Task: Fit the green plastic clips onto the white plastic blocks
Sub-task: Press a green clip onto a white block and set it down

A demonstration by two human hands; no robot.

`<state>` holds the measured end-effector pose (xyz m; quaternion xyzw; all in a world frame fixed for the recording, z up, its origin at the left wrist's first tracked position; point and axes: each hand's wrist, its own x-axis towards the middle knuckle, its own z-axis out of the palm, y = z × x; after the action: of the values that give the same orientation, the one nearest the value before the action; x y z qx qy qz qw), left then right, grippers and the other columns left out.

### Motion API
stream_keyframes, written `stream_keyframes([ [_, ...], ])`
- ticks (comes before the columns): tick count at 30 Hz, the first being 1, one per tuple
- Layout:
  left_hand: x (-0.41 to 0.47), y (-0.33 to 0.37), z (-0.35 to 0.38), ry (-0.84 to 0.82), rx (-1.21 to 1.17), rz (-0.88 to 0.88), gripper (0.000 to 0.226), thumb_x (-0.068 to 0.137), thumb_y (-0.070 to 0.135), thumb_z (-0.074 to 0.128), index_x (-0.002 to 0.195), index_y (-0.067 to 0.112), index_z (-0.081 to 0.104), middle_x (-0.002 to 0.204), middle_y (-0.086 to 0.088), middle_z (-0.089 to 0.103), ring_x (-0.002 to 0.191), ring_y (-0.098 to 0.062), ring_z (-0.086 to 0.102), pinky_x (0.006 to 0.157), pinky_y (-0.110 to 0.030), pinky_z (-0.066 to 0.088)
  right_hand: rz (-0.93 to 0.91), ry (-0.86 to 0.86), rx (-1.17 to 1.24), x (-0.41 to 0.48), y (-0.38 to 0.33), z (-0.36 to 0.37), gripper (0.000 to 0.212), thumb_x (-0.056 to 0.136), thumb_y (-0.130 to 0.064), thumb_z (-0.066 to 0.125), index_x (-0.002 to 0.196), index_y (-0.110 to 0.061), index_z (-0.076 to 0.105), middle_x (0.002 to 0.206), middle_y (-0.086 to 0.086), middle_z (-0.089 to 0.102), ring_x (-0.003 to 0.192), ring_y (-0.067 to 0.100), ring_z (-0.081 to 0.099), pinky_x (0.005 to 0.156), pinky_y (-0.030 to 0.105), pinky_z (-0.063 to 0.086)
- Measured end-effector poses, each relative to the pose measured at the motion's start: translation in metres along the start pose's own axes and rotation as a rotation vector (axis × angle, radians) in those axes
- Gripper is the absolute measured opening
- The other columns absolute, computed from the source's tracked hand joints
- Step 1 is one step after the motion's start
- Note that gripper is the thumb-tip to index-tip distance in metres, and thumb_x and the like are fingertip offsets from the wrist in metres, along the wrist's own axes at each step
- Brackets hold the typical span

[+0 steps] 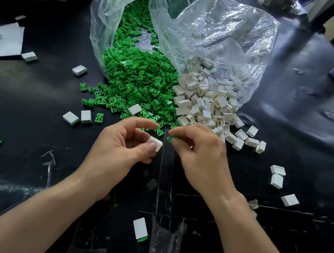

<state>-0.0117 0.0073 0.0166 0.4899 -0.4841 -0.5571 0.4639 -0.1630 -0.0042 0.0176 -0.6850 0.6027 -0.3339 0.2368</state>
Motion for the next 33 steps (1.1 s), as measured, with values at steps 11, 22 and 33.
stream_keyframes([
  [11,0.0013,0.0025,0.0001,-0.040,-0.217,-0.115,0.018,0.068,0.006,0.063,0.085,0.005,0.063,0.075,-0.008,0.072,0.071,-0.018,0.071,0.059,-0.018,0.054,0.053,-0.043,0.414,-0.0024,-0.0083,-0.0046,0.023,0.086,-0.009,0.062,0.078,-0.030,0.063,0.081,-0.002,0.066,0.077,0.018,0.065,0.077,0.035,0.054],
  [22,0.0011,0.0005,-0.0007,-0.069,-0.194,-0.122,0.009,0.073,0.002,0.062,0.081,0.006,0.064,0.074,-0.009,0.071,0.068,-0.019,0.070,0.057,-0.019,0.053,0.037,-0.061,0.394,-0.0029,-0.0057,-0.0025,0.024,0.086,-0.009,0.062,0.078,-0.031,0.061,0.076,-0.002,0.066,0.071,0.012,0.064,0.073,0.032,0.055],
  [33,-0.0008,0.0018,0.0012,-0.064,-0.035,-0.044,0.004,0.076,0.007,0.063,0.079,0.006,0.061,0.069,-0.008,0.071,0.062,-0.015,0.069,0.054,-0.019,0.053,0.052,-0.181,0.375,-0.0035,-0.0034,-0.0007,0.019,0.089,-0.012,0.058,0.080,-0.028,0.060,0.069,-0.009,0.063,0.064,0.004,0.062,0.068,0.025,0.055],
])
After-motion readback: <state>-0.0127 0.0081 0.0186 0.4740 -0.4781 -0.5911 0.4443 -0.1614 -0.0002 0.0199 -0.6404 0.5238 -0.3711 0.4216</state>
